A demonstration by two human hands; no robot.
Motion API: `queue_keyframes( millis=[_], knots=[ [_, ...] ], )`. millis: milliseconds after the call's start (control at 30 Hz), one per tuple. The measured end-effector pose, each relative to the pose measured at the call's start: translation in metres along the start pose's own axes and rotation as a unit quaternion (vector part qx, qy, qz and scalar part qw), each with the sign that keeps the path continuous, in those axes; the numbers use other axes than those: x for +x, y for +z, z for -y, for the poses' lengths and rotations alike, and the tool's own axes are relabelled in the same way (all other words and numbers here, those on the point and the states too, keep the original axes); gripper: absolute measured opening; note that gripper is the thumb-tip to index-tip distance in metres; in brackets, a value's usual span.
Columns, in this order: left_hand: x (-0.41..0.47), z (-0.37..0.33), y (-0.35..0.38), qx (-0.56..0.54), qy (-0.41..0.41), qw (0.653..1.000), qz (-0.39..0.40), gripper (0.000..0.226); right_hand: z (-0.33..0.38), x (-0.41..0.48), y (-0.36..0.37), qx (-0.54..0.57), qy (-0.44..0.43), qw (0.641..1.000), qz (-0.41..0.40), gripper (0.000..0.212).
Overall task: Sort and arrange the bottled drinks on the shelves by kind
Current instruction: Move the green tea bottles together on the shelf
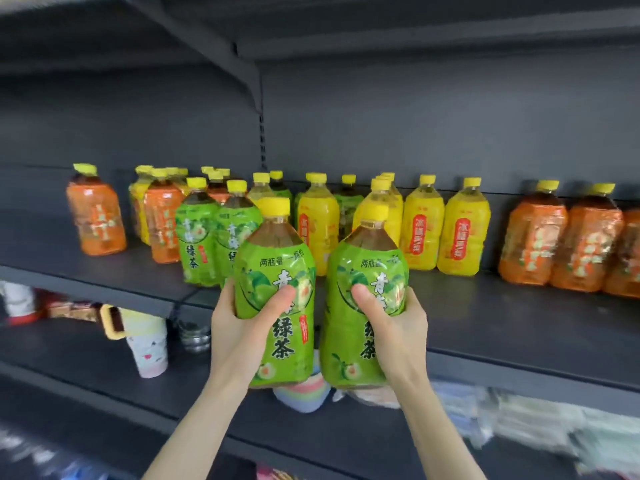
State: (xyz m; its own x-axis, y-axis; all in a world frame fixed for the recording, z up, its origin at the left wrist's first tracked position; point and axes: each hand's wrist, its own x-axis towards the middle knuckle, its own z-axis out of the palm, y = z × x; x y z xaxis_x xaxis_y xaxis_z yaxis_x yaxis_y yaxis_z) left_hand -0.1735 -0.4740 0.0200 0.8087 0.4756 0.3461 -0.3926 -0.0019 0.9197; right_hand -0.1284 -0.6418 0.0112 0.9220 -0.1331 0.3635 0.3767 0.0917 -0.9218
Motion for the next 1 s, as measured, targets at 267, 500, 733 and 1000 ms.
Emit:
queue_keyframes(
  millis=[267,500,733,1000],
  knots=[
    [0.081,0.007,-0.066,0.007,0.010,1.000,-0.016,0.061,-0.010,0.033,0.094,-0.009,-0.029,1.000,-0.006,0.046],
    [0.152,0.035,-0.096,0.025,0.010,0.999,-0.023,0.047,-0.044,0.073,0.151,-0.010,-0.024,0.999,-0.035,0.065],
    [0.195,0.054,-0.118,0.053,0.027,0.998,0.002,0.055,-0.065,0.092,0.179,-0.042,-0.034,0.997,-0.056,0.071],
    [0.233,0.068,-0.151,0.046,0.028,0.998,0.044,0.047,-0.071,0.088,0.232,-0.071,-0.051,0.992,-0.095,0.065]
  ],
)
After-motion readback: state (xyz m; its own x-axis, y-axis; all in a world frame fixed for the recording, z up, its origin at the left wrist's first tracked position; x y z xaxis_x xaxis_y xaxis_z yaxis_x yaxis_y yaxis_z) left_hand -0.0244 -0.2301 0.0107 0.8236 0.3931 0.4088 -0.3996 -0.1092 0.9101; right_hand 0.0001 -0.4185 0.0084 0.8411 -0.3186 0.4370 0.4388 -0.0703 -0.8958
